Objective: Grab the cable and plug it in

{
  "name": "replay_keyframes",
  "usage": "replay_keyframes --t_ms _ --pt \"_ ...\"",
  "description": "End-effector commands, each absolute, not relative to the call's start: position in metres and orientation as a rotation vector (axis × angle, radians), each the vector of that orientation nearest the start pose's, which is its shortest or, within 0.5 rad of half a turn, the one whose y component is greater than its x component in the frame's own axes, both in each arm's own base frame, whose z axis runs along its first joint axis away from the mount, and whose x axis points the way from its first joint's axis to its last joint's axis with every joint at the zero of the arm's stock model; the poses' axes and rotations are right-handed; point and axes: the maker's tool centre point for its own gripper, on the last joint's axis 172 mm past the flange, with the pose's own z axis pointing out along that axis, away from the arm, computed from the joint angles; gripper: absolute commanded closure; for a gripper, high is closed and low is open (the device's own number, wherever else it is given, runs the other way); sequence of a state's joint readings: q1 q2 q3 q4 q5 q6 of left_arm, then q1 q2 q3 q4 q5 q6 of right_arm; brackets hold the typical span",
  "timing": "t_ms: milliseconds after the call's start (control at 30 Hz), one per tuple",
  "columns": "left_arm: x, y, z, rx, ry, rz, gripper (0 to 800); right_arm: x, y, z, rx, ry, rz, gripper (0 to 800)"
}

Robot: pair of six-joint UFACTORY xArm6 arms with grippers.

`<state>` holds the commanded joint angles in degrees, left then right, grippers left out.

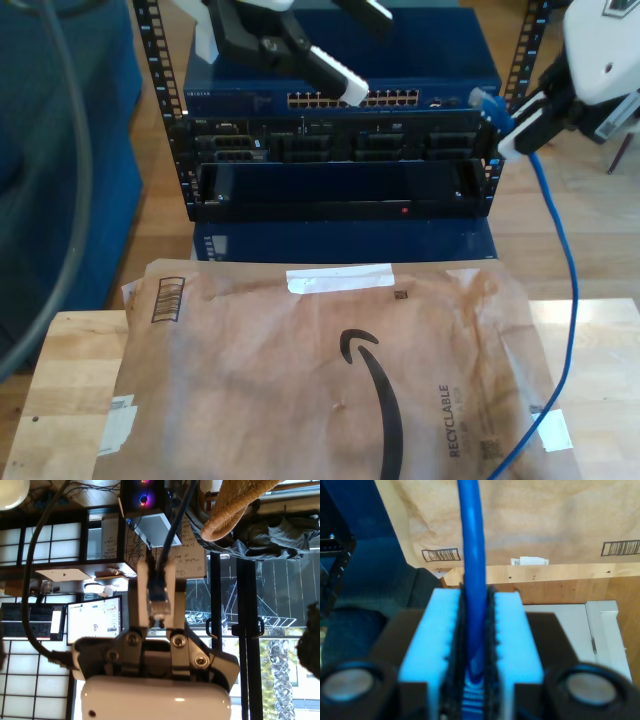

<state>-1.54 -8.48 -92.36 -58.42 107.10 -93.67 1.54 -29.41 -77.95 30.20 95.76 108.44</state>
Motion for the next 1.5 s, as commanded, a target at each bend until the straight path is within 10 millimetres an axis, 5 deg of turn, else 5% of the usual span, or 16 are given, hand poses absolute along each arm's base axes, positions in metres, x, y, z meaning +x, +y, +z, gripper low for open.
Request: replay_keyframes --t_ms 300,1067,1500 --pt "0.335 -0.267 0.553 1.890 1.423 -1.039 0 0.331 0.159 0.518 -1.664 2.017 0.465 798" --pt "0.343 -0.267 0.554 1.867 1.431 -1.015 1 0.361 0.174 0.522 -1.590 2.023 0.495 798" --pt "0.349 -0.267 0.554 1.852 1.437 -1.002 1 0.361 0.188 0.520 -1.623 2.003 0.519 798"
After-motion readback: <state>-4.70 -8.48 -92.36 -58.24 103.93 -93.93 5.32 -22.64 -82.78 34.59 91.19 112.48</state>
